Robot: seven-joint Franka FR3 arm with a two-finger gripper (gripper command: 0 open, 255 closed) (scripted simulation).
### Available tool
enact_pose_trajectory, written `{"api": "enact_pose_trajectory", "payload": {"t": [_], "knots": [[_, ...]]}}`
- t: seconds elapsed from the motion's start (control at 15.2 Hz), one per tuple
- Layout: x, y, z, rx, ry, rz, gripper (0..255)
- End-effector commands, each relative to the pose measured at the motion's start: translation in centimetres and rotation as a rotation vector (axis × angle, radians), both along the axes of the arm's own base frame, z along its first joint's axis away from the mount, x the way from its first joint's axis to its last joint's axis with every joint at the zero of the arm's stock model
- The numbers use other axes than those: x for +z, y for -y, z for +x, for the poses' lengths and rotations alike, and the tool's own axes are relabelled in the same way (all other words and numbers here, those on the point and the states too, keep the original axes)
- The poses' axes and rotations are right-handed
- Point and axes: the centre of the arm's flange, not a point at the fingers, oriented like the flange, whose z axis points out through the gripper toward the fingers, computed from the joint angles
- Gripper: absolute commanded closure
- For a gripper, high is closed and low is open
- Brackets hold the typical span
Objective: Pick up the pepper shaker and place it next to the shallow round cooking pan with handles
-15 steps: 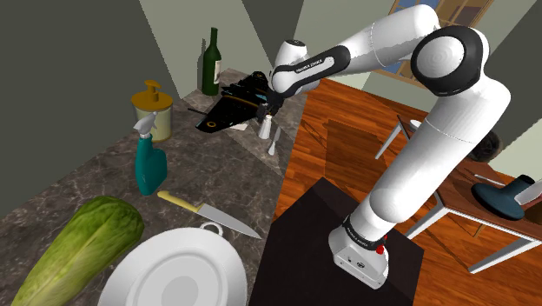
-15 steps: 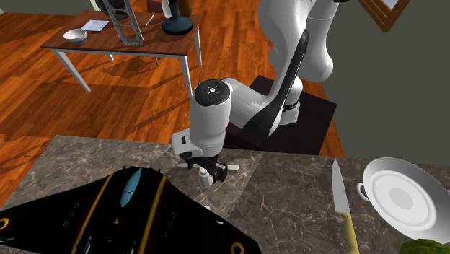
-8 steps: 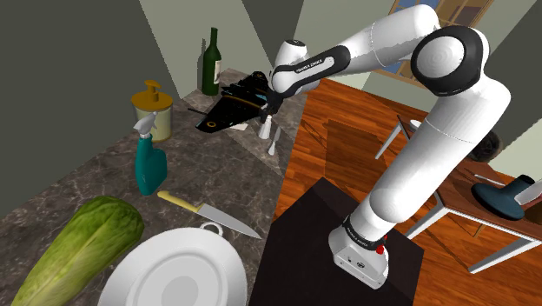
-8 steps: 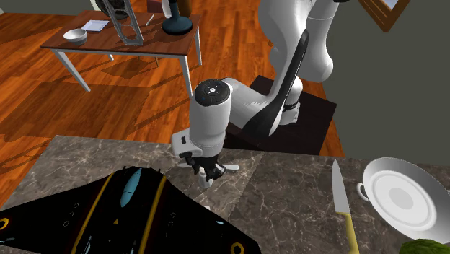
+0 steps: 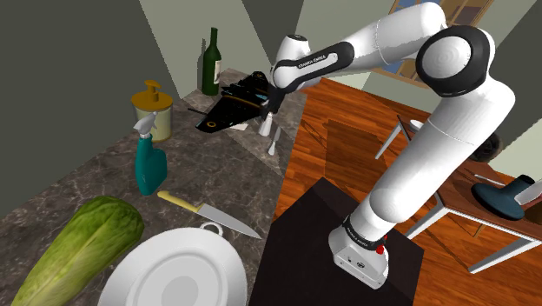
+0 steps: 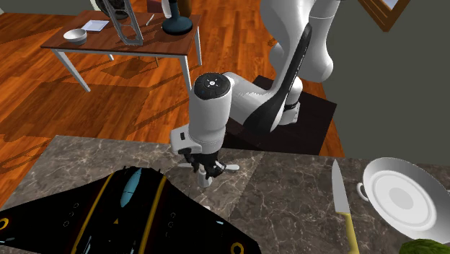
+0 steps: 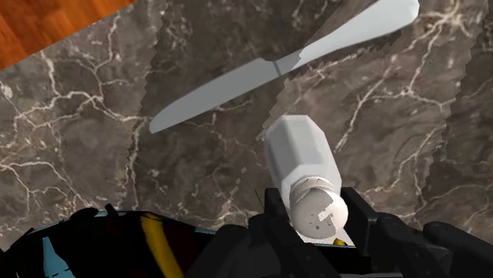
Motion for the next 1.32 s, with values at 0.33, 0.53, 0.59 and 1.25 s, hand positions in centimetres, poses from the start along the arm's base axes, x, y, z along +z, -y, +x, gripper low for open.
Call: {"api": "enact_pose_trajectory", "payload": {"t": [0.33,0.53,0.59,1.25], "knots": [[3.6,0.0,0.1,0.0,0.0,0.0,255],[5.2,0.0,0.1,0.0,0.0,0.0,255],[5.7,0.0,0.1,0.0,0.0,0.0,255],[11.0,0.0,0.1,0.0,0.0,0.0,255]]}}
